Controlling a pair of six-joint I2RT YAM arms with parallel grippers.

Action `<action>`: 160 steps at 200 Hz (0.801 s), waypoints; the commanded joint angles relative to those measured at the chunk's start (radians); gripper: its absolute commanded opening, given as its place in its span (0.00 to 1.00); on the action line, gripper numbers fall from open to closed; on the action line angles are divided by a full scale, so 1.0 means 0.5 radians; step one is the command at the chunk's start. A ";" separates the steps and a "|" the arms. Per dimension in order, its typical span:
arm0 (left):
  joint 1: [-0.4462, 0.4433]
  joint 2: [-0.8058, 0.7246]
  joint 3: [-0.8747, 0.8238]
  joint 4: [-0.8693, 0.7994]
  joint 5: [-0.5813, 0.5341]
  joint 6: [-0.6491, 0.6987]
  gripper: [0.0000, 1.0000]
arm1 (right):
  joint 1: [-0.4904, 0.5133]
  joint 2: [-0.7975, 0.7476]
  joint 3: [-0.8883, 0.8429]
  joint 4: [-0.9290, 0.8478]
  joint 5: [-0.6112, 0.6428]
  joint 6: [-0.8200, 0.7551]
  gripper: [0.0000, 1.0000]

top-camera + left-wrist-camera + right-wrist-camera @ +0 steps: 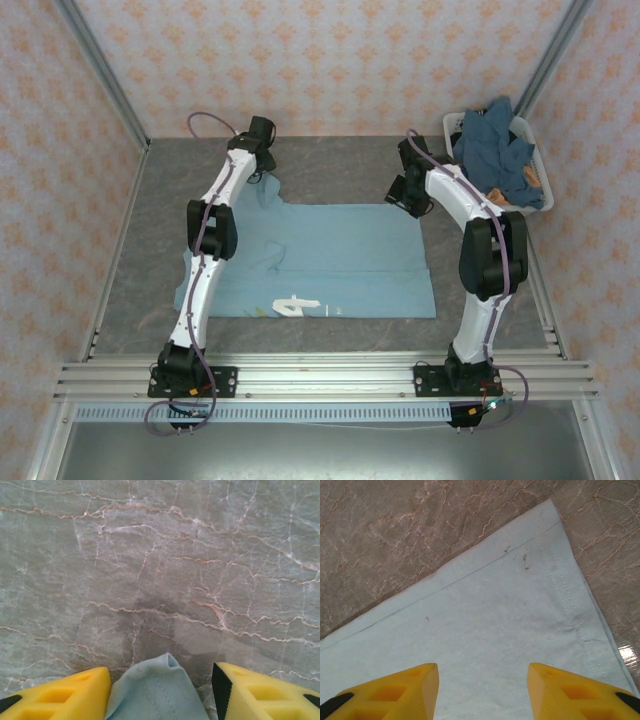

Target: Fold and stack the t-shirts

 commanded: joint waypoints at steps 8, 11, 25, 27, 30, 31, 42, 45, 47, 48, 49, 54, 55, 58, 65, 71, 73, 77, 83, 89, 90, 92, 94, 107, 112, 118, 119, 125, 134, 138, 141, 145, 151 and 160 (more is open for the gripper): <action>0.015 0.091 0.011 -0.471 0.009 -0.003 0.45 | -0.014 -0.051 0.013 0.019 -0.005 -0.001 0.50; 0.015 0.092 0.010 -0.480 0.012 -0.002 0.43 | -0.013 -0.049 0.013 0.019 -0.005 -0.002 0.50; 0.015 0.086 0.007 -0.500 0.025 0.008 0.30 | -0.015 -0.043 0.016 0.016 -0.001 -0.004 0.50; 0.016 0.085 0.009 -0.501 0.027 0.008 0.28 | -0.014 -0.042 0.016 0.018 0.002 -0.003 0.50; 0.014 0.082 0.008 -0.501 0.028 0.009 0.25 | -0.017 -0.041 0.017 0.012 0.006 -0.001 0.50; 0.015 0.082 0.007 -0.501 0.028 0.010 0.24 | -0.016 -0.040 0.017 0.013 0.007 -0.001 0.50; 0.016 0.065 0.007 -0.497 0.023 0.016 0.16 | -0.017 -0.031 0.016 0.010 0.030 0.004 0.50; 0.018 0.058 0.009 -0.496 0.020 0.017 0.13 | -0.022 -0.029 0.014 0.010 0.041 0.009 0.50; 0.018 0.052 0.009 -0.493 0.019 0.017 0.12 | -0.024 -0.027 0.011 0.010 0.046 0.014 0.50; 0.017 0.048 0.009 -0.491 0.017 0.017 0.11 | -0.024 -0.027 0.012 0.008 0.051 0.015 0.50; 0.017 0.045 0.008 -0.490 0.016 0.017 0.10 | -0.024 -0.026 0.011 0.009 0.055 0.018 0.50; 0.019 0.031 0.008 -0.481 0.011 0.018 0.06 | -0.033 -0.021 0.008 0.009 0.067 0.030 0.50; 0.018 0.027 0.009 -0.481 0.008 0.019 0.06 | -0.034 -0.019 0.008 0.010 0.071 0.035 0.50; 0.017 0.015 0.007 -0.476 0.004 0.017 0.03 | -0.041 -0.015 0.007 0.014 0.080 0.043 0.50; 0.016 -0.014 0.007 -0.466 -0.008 0.014 0.00 | -0.058 -0.001 0.010 0.016 0.101 0.072 0.50; 0.017 -0.042 0.010 -0.457 -0.017 0.011 0.00 | -0.074 0.015 0.018 0.018 0.126 0.098 0.50; 0.017 -0.053 0.010 -0.454 -0.020 0.009 0.00 | -0.081 0.023 0.023 0.019 0.130 0.107 0.50; 0.017 -0.074 0.005 -0.448 -0.024 0.005 0.00 | -0.093 0.040 0.029 0.022 0.140 0.125 0.50; 0.019 -0.105 -0.002 -0.439 -0.025 -0.004 0.00 | -0.113 0.067 0.047 0.021 0.157 0.156 0.50; 0.018 -0.142 -0.013 -0.428 -0.025 -0.015 0.00 | -0.137 0.101 0.071 0.018 0.165 0.185 0.50; 0.019 -0.148 -0.017 -0.425 -0.023 -0.016 0.00 | -0.140 0.106 0.076 0.019 0.168 0.190 0.50; 0.017 -0.159 -0.022 -0.419 -0.020 -0.019 0.00 | -0.147 0.118 0.085 0.018 0.168 0.200 0.50; 0.018 -0.173 -0.029 -0.413 -0.019 -0.024 0.00 | -0.153 0.130 0.094 0.019 0.169 0.209 0.50; 0.021 -0.256 -0.084 -0.378 -0.005 -0.046 0.00 | -0.188 0.213 0.165 0.012 0.177 0.260 0.47; 0.024 -0.285 -0.106 -0.364 0.002 -0.053 0.00 | -0.195 0.248 0.201 -0.002 0.191 0.277 0.46; 0.024 -0.321 -0.133 -0.350 0.016 -0.060 0.00 | -0.202 0.296 0.248 -0.023 0.204 0.289 0.45; 0.025 -0.325 -0.138 -0.347 0.019 -0.061 0.00 | -0.203 0.304 0.257 -0.026 0.205 0.291 0.45; 0.029 -0.353 -0.159 -0.338 0.030 -0.066 0.00 | -0.205 0.353 0.311 -0.054 0.219 0.302 0.43; 0.032 -0.385 -0.179 -0.335 0.044 -0.067 0.00 | -0.205 0.427 0.401 -0.104 0.241 0.314 0.42; 0.036 -0.395 -0.184 -0.336 0.048 -0.062 0.00 | -0.205 0.459 0.434 -0.121 0.249 0.317 0.41; 0.035 -0.404 -0.185 -0.338 0.051 -0.056 0.00 | -0.205 0.481 0.459 -0.135 0.255 0.318 0.41; 0.035 -0.411 -0.188 -0.340 0.054 -0.050 0.00 | -0.205 0.513 0.494 -0.162 0.272 0.328 0.40; 0.037 -0.424 -0.192 -0.344 0.062 -0.040 0.00 | -0.205 0.555 0.545 -0.207 0.305 0.338 0.40; 0.036 -0.437 -0.204 -0.344 0.088 -0.024 0.00 | -0.205 0.611 0.607 -0.242 0.336 0.337 0.40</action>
